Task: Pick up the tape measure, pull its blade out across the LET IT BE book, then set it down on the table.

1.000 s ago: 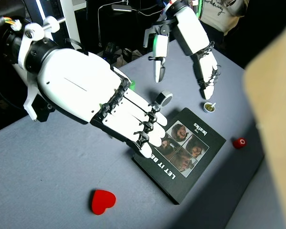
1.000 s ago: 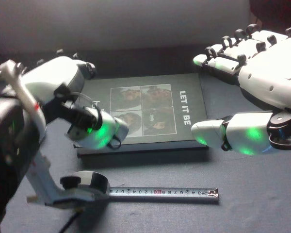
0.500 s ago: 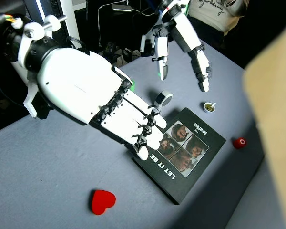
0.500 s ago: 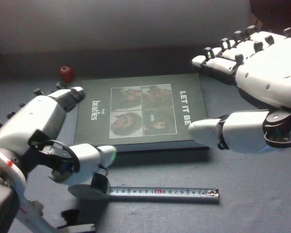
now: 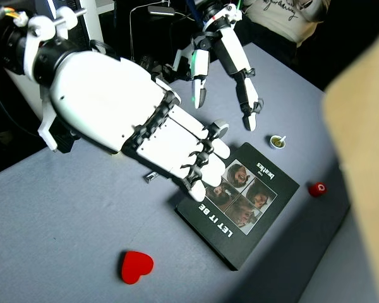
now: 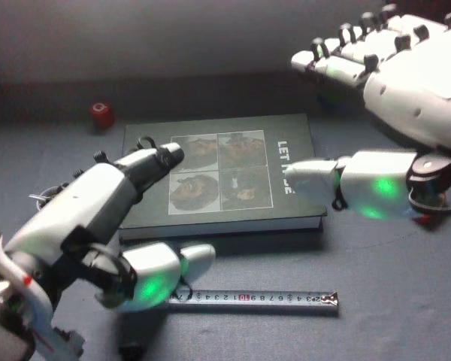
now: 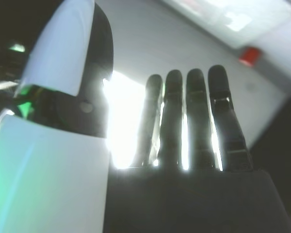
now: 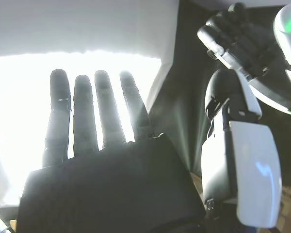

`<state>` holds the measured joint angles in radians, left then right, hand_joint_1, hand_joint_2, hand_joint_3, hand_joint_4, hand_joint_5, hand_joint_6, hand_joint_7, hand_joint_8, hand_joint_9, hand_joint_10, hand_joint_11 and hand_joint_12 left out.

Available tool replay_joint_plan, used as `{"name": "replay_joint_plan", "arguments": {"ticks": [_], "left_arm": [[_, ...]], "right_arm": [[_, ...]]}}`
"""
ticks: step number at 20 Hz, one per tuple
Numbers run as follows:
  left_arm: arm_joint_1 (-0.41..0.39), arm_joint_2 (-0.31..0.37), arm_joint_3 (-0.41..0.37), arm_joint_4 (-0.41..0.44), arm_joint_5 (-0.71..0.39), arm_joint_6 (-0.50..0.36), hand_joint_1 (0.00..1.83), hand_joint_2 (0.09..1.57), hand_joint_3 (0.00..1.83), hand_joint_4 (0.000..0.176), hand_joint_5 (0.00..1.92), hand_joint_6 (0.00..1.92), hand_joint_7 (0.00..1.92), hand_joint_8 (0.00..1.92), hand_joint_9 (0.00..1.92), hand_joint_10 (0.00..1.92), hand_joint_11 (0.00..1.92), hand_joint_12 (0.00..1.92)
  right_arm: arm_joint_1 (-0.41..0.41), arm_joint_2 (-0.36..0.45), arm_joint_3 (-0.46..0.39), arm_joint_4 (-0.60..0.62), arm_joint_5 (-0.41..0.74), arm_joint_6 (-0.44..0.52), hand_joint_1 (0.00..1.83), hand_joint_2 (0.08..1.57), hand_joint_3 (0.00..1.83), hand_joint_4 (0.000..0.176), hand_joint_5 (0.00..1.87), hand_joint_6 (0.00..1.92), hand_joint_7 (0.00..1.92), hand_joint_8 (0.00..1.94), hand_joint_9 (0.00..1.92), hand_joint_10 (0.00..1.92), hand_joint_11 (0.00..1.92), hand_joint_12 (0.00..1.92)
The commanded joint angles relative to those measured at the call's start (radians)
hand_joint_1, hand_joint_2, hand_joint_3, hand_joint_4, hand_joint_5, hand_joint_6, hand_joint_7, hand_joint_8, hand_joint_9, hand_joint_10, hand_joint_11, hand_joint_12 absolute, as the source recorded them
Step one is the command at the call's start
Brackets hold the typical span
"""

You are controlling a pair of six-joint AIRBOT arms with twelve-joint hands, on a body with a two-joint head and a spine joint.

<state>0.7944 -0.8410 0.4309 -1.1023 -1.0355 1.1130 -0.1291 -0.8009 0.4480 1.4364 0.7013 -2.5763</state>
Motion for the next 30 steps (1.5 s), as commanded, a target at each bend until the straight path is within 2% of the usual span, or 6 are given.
{"name": "replay_joint_plan", "arguments": {"ticks": [1, 12, 14, 18, 24, 30], "left_arm": [[0.003, 0.005, 0.009, 0.086, -0.062, -0.035, 1.11, 1.03, 0.00, 0.000, 0.26, 0.01, 0.28, 0.01, 0.24, 0.01, 0.03, 0.76], [0.190, 0.000, 0.149, 0.481, 0.009, -0.273, 1.14, 1.03, 0.00, 0.000, 0.28, 0.01, 0.29, 0.00, 0.26, 0.01, 0.05, 0.76], [0.211, -0.001, 0.160, 0.502, 0.010, -0.286, 1.13, 1.05, 0.01, 0.000, 0.28, 0.01, 0.29, 0.00, 0.27, 0.01, 0.06, 0.75], [0.259, -0.003, 0.183, 0.533, 0.000, -0.307, 1.14, 1.04, 0.00, 0.000, 0.28, 0.00, 0.30, 0.00, 0.27, 0.00, 0.05, 0.75], [0.318, -0.017, 0.228, 0.548, -0.055, -0.336, 1.14, 1.04, 0.00, 0.000, 0.27, 0.00, 0.30, 0.00, 0.27, 0.00, 0.06, 0.75], [0.373, -0.026, 0.248, 0.561, -0.083, -0.349, 1.14, 1.07, 0.01, 0.000, 0.28, 0.00, 0.29, 0.00, 0.28, 0.00, 0.06, 0.74]], "right_arm": [[0.016, 0.000, -0.002, -0.068, 0.017, 0.006, 0.05, 1.10, 0.00, 0.025, 0.07, 0.00, 0.10, 0.00, 0.06, 0.00, 0.00, 0.58], [-0.050, -0.077, -0.002, -0.010, 0.033, 0.031, 0.05, 1.09, 0.00, 0.023, 0.07, 0.00, 0.08, 0.00, 0.05, 0.00, 0.00, 0.50], [-0.060, -0.083, -0.003, -0.021, 0.068, 0.079, 0.04, 1.10, 0.00, 0.022, 0.07, 0.00, 0.09, 0.00, 0.04, 0.00, 0.00, 0.49], [-0.137, -0.063, -0.013, -0.197, 0.155, 0.334, 0.05, 1.10, 0.00, 0.022, 0.07, 0.00, 0.09, 0.00, 0.05, 0.00, 0.00, 0.49], [-0.148, -0.063, -0.014, -0.284, 0.153, 0.467, 0.07, 1.09, 0.00, 0.021, 0.08, 0.00, 0.10, 0.00, 0.06, 0.00, 0.00, 0.47], [-0.153, -0.061, -0.013, -0.274, 0.141, 0.498, 0.07, 1.09, 0.00, 0.021, 0.08, 0.00, 0.11, 0.00, 0.08, 0.00, 0.00, 0.50]]}}
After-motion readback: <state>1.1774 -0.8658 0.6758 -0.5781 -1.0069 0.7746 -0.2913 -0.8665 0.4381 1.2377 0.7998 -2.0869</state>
